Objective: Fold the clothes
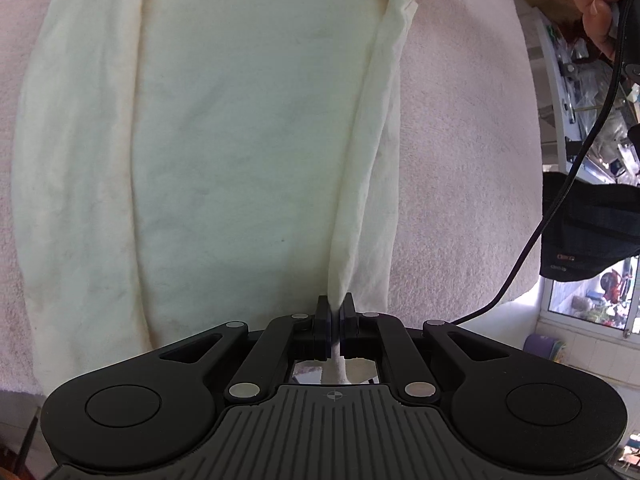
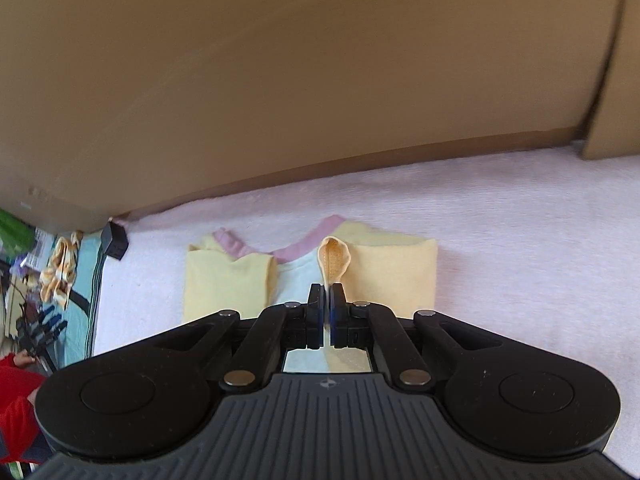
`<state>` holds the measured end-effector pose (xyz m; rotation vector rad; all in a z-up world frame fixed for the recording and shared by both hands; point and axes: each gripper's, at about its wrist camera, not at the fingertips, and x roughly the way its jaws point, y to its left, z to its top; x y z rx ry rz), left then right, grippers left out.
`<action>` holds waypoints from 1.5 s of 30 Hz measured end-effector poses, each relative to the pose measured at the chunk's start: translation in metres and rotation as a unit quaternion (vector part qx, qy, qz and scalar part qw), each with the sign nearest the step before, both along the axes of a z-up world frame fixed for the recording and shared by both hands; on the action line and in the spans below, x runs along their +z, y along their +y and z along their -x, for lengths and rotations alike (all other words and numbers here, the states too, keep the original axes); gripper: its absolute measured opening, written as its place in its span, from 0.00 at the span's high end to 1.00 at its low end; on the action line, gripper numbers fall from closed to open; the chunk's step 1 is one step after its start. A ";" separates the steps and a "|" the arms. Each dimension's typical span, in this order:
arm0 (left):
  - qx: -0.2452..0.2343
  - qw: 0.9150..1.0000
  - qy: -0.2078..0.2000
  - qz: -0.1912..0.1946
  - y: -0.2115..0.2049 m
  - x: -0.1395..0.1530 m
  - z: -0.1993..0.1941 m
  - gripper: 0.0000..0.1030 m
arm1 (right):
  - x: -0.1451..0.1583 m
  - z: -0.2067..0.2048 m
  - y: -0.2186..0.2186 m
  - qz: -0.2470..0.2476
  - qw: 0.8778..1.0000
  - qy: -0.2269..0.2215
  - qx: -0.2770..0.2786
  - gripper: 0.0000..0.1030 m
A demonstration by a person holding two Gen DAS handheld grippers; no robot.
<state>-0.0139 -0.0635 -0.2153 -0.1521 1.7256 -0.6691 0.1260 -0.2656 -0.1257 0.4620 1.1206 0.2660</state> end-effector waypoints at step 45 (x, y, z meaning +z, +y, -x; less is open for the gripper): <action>0.050 0.998 -0.036 -0.013 0.077 0.027 0.002 0.74 | -0.017 0.011 0.016 -0.085 0.995 0.046 -0.018 0.57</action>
